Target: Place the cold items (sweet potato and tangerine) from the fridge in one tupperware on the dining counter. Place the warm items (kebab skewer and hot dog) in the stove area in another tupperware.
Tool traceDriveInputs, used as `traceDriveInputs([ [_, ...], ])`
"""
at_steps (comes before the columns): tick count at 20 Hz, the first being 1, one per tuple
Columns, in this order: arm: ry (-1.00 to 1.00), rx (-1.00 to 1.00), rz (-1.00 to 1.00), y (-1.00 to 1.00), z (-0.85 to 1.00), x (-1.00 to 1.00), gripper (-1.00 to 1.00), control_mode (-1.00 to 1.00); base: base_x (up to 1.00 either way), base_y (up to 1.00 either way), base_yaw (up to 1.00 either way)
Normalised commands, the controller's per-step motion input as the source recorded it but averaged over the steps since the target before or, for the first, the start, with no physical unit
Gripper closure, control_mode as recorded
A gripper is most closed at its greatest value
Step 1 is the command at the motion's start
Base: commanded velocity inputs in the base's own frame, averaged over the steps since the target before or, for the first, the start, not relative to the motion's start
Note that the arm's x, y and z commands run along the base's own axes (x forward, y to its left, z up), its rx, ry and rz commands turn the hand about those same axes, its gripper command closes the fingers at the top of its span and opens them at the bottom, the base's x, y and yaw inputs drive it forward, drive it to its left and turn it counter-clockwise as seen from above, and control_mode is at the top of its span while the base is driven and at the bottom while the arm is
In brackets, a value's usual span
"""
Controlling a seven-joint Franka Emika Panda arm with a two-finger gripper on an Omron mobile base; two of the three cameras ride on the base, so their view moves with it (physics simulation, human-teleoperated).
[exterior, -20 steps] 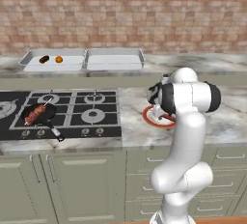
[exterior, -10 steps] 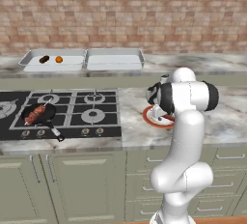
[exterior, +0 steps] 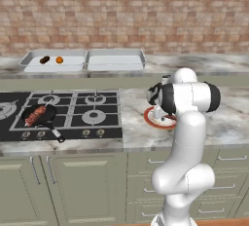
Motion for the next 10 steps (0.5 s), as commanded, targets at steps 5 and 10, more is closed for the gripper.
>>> traceDriveInputs([
  [5,-0.02,0.0,-0.01,0.09,0.76,-0.3,1.0,-1.0,0.0,0.0,0.0],
  [10,0.0,0.0,0.0,0.14,0.99,-0.91,1.0,-1.0,0.0,0.0,0.0],
])
